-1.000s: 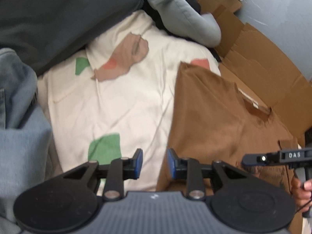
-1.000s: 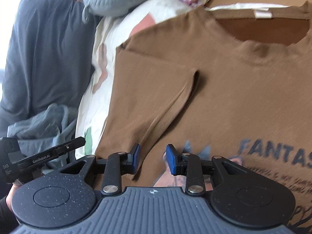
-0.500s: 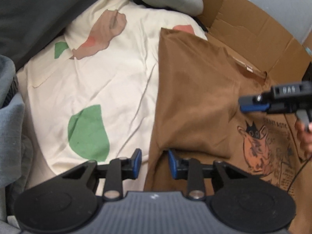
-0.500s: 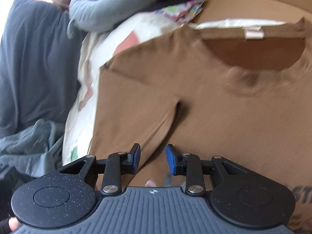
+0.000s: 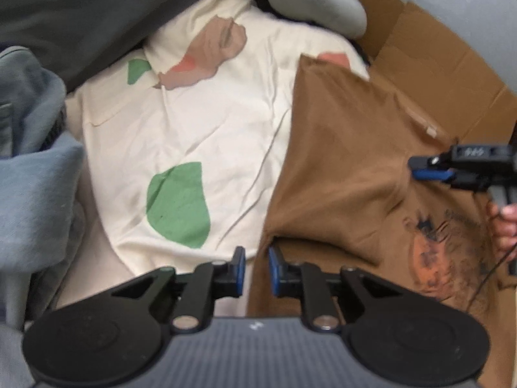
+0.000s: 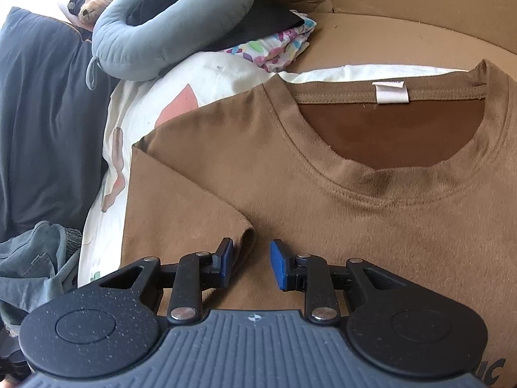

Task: Fold clothes
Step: 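Open both tools and reposition them along the folded side of the shirt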

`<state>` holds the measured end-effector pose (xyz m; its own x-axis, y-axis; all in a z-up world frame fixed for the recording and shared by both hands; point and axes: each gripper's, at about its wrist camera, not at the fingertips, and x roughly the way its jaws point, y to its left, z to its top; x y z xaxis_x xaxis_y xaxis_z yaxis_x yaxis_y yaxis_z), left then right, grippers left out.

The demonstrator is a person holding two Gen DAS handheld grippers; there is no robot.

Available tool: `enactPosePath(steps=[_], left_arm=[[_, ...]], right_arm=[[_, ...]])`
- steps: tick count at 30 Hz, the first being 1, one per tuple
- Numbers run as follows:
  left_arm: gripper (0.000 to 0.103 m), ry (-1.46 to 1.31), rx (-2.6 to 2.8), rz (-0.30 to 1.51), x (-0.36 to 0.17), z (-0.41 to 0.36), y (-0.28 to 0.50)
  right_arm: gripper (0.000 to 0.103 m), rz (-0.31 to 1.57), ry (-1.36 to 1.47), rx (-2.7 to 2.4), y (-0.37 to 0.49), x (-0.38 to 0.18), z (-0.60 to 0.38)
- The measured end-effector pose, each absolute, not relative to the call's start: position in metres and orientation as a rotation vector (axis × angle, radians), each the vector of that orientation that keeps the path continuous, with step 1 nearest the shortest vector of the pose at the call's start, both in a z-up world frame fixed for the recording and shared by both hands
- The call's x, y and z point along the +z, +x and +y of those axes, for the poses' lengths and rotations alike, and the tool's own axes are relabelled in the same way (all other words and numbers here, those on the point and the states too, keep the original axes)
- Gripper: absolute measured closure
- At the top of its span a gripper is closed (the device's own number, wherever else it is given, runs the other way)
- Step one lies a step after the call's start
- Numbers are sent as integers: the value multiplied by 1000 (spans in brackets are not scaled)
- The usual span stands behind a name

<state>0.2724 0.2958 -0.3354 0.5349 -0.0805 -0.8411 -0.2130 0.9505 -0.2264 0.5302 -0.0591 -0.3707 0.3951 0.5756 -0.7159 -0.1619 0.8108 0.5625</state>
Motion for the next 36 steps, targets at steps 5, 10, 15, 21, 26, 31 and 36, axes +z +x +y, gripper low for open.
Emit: enactPosePath(steps=[5,10,15,21,26,31,36], left_arm=[[79,-449,22,971,-329,290,274],[73,-579,-7,963,-341,282,280],[68,-602,-9,976,-357,273,284],[69,-531,-12,987,-368,257,293],[70,-469,-14,980,-369,247,300],[69,-436,-3,954,-372,237,300],[94,-513,-23,944,-371,242,296]], right_arm=[[71,1060,438,491,532,-370,-62],[70,1061,420,515,532,-370,-63],[71,1066,401,534,535,-372,-65],[71,1051,353,550,536,-374,-61],[71,1027,334,550,540,-378,-56],[72,1000,286,554,540,-378,-47],[102,992,247,585,542,-375,-44]])
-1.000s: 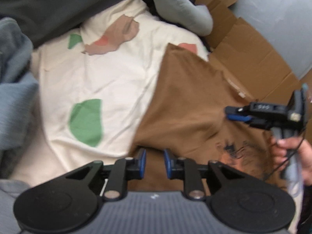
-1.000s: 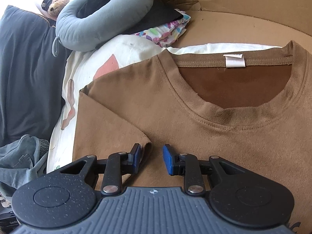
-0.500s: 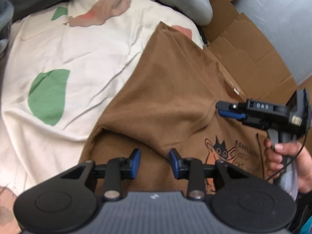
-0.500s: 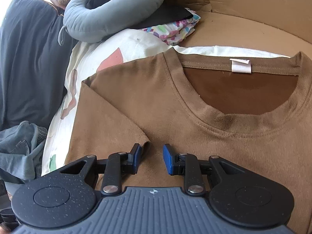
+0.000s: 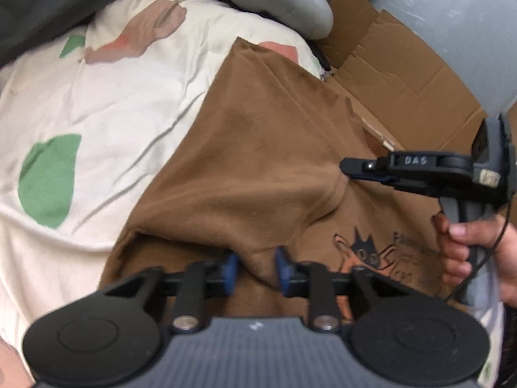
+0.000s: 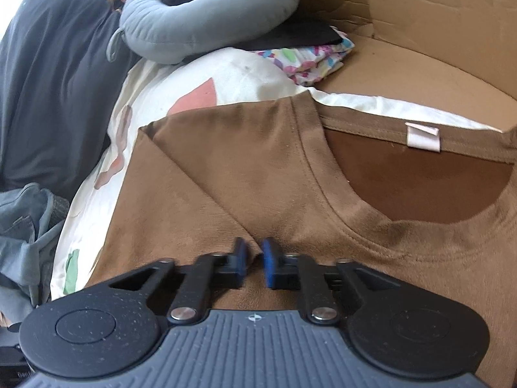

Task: Fold clothes

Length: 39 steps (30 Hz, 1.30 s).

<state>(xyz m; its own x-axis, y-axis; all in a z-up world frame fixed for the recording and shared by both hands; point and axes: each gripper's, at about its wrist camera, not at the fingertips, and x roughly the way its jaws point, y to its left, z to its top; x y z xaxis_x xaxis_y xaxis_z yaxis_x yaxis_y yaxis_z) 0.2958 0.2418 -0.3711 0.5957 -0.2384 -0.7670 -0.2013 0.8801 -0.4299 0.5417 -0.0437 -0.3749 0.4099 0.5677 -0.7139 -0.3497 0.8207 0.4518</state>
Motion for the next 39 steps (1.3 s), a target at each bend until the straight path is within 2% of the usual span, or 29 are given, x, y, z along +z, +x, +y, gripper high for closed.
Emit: enactPosePath(steps=[2,9,19,21,23,29,31,32,39], left_arm=[[98,-582,-23,941,-368,249,293],[98,-796,-42,910,-357,277,283],[98,-1039,-33,988,-394,289,283],[93,-1036,-28,987,-395,290,283],[84,-1038,-36,973,-395,290,283],[83,-1063,-61,947,-400,288,278],[87,-1081,-71,947,-402,287,278],[97,-1096,-77,950,-404,287,278],[98,-1191,-120,953,-403,296,272]], right_arm=[[102,990,251,587,543,-372,-45],[103,944,248,604,546,-355,-45],[103,964,210,580,551,-361,-33],[102,960,218,582,553,-361,-31],[102,957,222,583,554,-361,-29],[102,957,223,587,555,-357,-25],[102,957,222,592,554,-356,-26],[102,958,223,594,554,-355,-27],[103,982,223,599,551,-352,-36]])
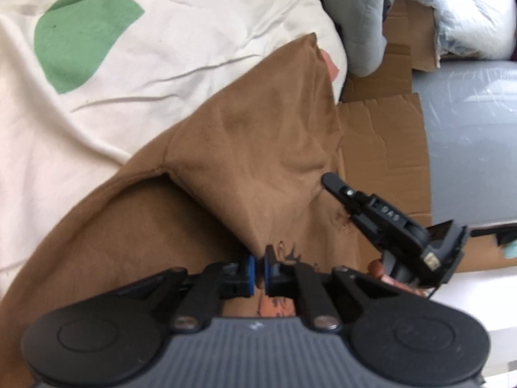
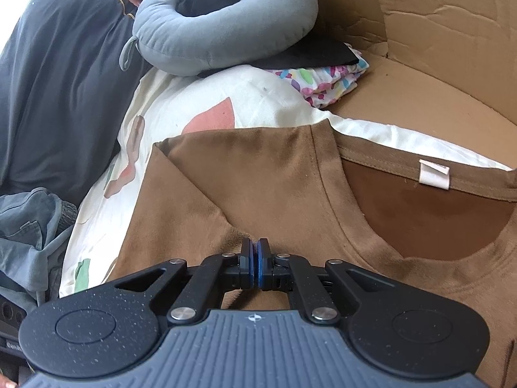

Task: Fold clothes

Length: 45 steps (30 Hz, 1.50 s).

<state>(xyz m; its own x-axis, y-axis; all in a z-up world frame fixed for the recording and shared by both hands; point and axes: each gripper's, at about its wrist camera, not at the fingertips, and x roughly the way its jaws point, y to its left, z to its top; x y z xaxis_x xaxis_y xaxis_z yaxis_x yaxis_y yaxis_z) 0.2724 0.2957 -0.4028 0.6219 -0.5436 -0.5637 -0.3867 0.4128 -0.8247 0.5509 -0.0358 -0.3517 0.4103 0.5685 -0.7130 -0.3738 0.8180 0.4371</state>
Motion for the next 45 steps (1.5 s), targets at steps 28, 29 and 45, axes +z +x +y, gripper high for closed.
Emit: enactPosePath(steps=[28,29,45], left_arm=[[70,-1083,44,891,-394,331,273],[70,-1081,55,885,-395,331,274],[94,-944,181,901,-386,329,259]], right_arm=[[92,966,95,772,495,-350,-4],[92,966,89,783,493,-352,1],[92,999,-46,811,469,-362,33]])
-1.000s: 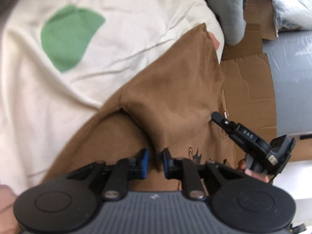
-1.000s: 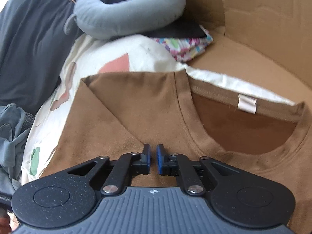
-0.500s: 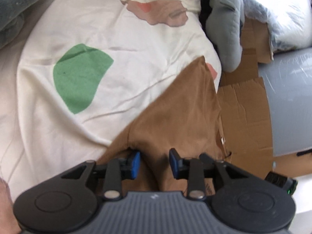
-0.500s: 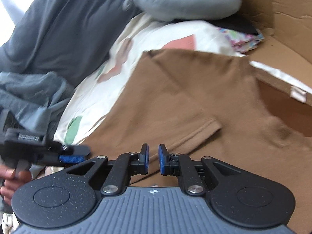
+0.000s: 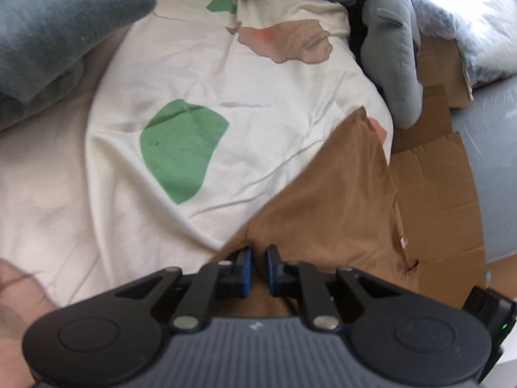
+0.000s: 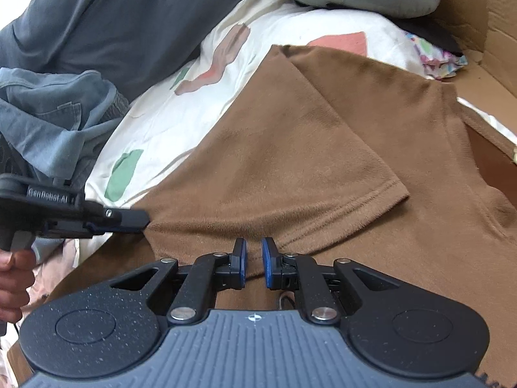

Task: Fold clothes
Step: 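Open both tools and pull them back from the folded shirt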

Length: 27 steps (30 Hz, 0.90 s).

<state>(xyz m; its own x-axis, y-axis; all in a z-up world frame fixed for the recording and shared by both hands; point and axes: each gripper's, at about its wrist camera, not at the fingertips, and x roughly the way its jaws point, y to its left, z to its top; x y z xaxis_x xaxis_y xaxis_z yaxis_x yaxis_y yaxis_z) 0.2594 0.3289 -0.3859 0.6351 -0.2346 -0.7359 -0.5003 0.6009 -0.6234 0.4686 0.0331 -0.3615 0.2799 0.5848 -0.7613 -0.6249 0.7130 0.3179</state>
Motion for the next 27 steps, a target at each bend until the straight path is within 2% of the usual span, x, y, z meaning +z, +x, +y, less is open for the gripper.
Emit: enactPosePath(steps=[6,13,17,23,27], left_arm=[[94,-897,146,880,-371,322,256],[93,-787,90,853,-357,314,290],[89,-759,47,853,-365,309,315],[89,-679,23,872,-383,304,353],[100,-613,54,877,-386,308,368]], right_arm=[[92,928,-27,852,458,-354,44],[92,897,-31,853,464,-360,59],[92,938,-47,844,466,-369,62],[91,957,-46,839,456,-373,56],[91,958,-50,823,444,-374,52]])
